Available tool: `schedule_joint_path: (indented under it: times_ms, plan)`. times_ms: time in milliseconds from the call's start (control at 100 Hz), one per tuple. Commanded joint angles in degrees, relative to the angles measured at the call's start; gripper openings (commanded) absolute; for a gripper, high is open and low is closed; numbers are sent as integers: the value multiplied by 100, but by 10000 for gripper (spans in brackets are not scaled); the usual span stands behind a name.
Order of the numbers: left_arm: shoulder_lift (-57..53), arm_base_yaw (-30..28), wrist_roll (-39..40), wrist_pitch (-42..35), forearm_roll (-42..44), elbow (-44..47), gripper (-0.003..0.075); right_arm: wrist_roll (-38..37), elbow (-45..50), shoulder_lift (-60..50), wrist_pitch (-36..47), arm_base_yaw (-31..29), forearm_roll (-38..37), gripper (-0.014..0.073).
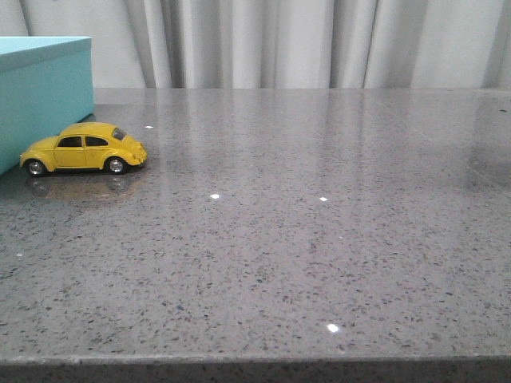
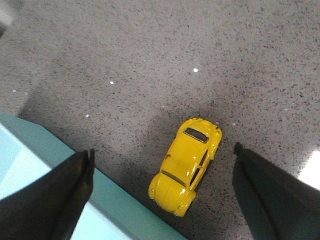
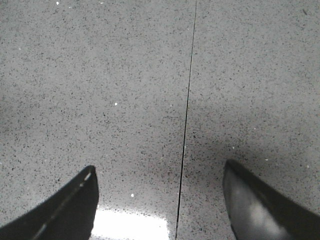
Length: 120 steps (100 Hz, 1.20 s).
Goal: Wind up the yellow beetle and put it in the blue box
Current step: 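Grasp the yellow car with the left gripper and lift it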
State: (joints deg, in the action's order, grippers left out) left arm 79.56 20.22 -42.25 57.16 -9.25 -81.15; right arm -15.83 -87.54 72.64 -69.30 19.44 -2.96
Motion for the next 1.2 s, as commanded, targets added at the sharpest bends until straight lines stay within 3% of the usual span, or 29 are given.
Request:
schedule_joint_path:
  times_ms: [0,240,1190]
  plan:
    - [286,35,-132,171,-226,-540,556,63,-134,-165,325,0,-45,526]
    - [1158,35,-425,825,-321,-873,555,63,-134,-165,350,0,-45,526]
    - [2319,35,-459,717,-62,-873,519,144,-134,-165,315,0,-45,526]
